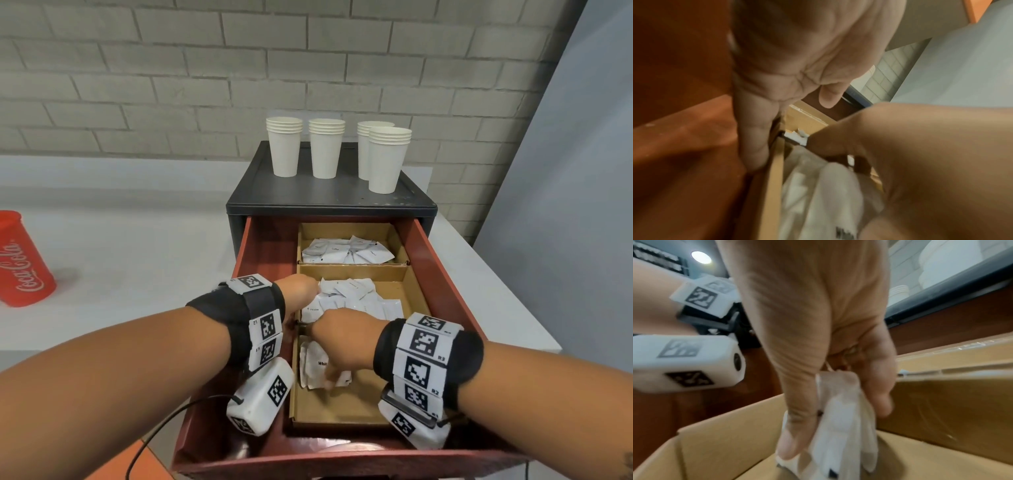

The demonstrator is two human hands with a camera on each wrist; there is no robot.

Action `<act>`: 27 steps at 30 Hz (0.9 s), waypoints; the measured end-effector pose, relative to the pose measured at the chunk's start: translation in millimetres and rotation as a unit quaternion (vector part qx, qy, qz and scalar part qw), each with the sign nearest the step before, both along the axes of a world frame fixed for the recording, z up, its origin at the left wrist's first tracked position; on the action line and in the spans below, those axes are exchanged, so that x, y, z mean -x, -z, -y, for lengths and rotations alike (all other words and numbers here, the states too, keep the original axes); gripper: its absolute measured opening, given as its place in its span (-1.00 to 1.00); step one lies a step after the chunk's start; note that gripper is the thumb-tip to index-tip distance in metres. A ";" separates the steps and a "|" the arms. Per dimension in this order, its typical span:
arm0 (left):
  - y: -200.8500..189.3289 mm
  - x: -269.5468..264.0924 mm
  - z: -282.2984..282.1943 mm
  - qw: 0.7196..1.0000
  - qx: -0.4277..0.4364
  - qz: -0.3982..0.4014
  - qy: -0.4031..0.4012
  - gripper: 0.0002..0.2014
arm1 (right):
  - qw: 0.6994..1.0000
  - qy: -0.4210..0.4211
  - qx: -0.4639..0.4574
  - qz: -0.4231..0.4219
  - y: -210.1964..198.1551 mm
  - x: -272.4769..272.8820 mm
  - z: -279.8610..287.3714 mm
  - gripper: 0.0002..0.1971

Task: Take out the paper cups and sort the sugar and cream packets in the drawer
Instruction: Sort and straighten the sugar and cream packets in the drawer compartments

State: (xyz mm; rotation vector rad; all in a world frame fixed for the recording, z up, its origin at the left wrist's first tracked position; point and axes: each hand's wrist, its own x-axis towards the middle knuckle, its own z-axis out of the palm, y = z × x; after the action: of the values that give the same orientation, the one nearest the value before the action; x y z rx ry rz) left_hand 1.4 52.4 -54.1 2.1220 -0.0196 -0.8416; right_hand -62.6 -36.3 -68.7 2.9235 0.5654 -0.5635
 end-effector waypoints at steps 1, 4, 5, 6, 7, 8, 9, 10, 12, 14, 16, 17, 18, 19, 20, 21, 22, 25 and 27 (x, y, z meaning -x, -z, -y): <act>0.8 -1.6 -0.7 1.000 0.001 0.002 -0.002 -0.58 | 1.000 0.004 0.019 0.023 -0.7 1.2 -1.0 -0.50; -0.1 -2.0 -1.7 1.000 -0.011 0.014 0.007 -0.59 | 0.998 0.030 0.032 0.052 -4.8 1.8 -0.9 -0.30; 0.7 -2.3 -1.2 1.000 -0.011 0.014 0.006 -0.58 | 0.998 0.043 0.012 0.042 -5.8 0.9 0.7 -0.25; 1.4 -2.3 -0.7 1.000 -0.013 0.009 0.000 -0.58 | 0.998 0.057 -0.023 0.028 -7.6 0.4 2.9 -0.21; 3.2 -3.2 -0.4 1.000 -0.010 0.006 -0.011 -0.58 | 0.995 0.074 -0.061 0.013 -9.8 -0.1 5.8 -0.18; 5.4 -4.2 -0.6 1.000 -0.008 0.003 -0.015 -0.57 | 0.991 0.093 -0.091 0.001 -13.4 -0.1 9.5 -0.16; 8.0 -5.8 -0.3 1.000 0.001 -0.004 -0.022 -0.56 | 0.988 0.110 -0.105 -0.005 -18.7 0.3 13.2 -0.17; 9.1 -6.3 0.3 1.000 0.005 -0.006 -0.018 -0.56 | 0.987 0.122 -0.100 -0.004 -24.4 1.4 17.3 -0.24; 6.9 -5.5 1.2 1.000 -0.006 0.010 -0.012 -0.57 | 0.992 0.119 -0.041 -0.005 -35.6 3.8 25.8 -0.54; 2.3 -2.6 3.9 0.999 -0.014 0.007 -0.029 -0.60 | 0.992 0.106 0.024 -0.059 -39.6 5.0 33.5 -0.79; 0.8 -1.6 6.4 0.999 -0.014 -0.003 -0.034 -0.59 | 0.983 0.070 0.085 -0.147 -36.2 7.3 35.4 -0.79; 2.5 -1.6 5.8 0.999 -0.013 -0.002 -0.034 -0.59 | 0.976 0.045 0.108 -0.184 -32.1 9.0 34.3 -0.75; 6.0 -2.9 5.1 0.999 -0.009 -0.002 -0.035 -0.58 | 0.971 0.023 0.116 -0.209 -27.2 10.2 32.2 -0.70; 11.1 -5.7 4.7 0.999 0.000 -0.001 -0.033 -0.57 | 0.968 0.009 0.109 -0.224 -22.9 11.0 29.1 -0.66; 16.0 -9.5 4.3 1.000 0.007 -0.002 -0.029 -0.56 | 0.970 0.004 0.089 -0.228 -20.5 11.5 26.2 -0.63; 19.6 -12.7 3.8 1.000 0.011 -0.002 -0.023 -0.56 | 0.973 0.005 0.062 -0.224 -19.4 11.0 24.5 -0.62; 20.7 -14.5 3.7 1.000 0.012 -0.001 -0.022 -0.56 | 0.976 0.009 0.037 -0.216 -19.4 9.6 23.6 -0.61; 17.2 -15.0 6.0 0.999 -0.007 -0.014 -0.037 -0.58 | 0.977 0.027 0.026 -0.208 -23.0 4.6 26.8 -0.65; 15.4 -13.7 7.8 0.998 -0.007 -0.038 -0.054 -0.54 | 0.977 0.023 0.060 -0.205 -24.5 3.7 29.8 -0.67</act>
State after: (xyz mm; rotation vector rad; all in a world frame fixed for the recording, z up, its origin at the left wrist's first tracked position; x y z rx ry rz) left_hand 15.0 44.6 -69.5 2.0827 0.1407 -0.8596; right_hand -66.3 -66.1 -44.2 2.7187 0.4816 -1.1782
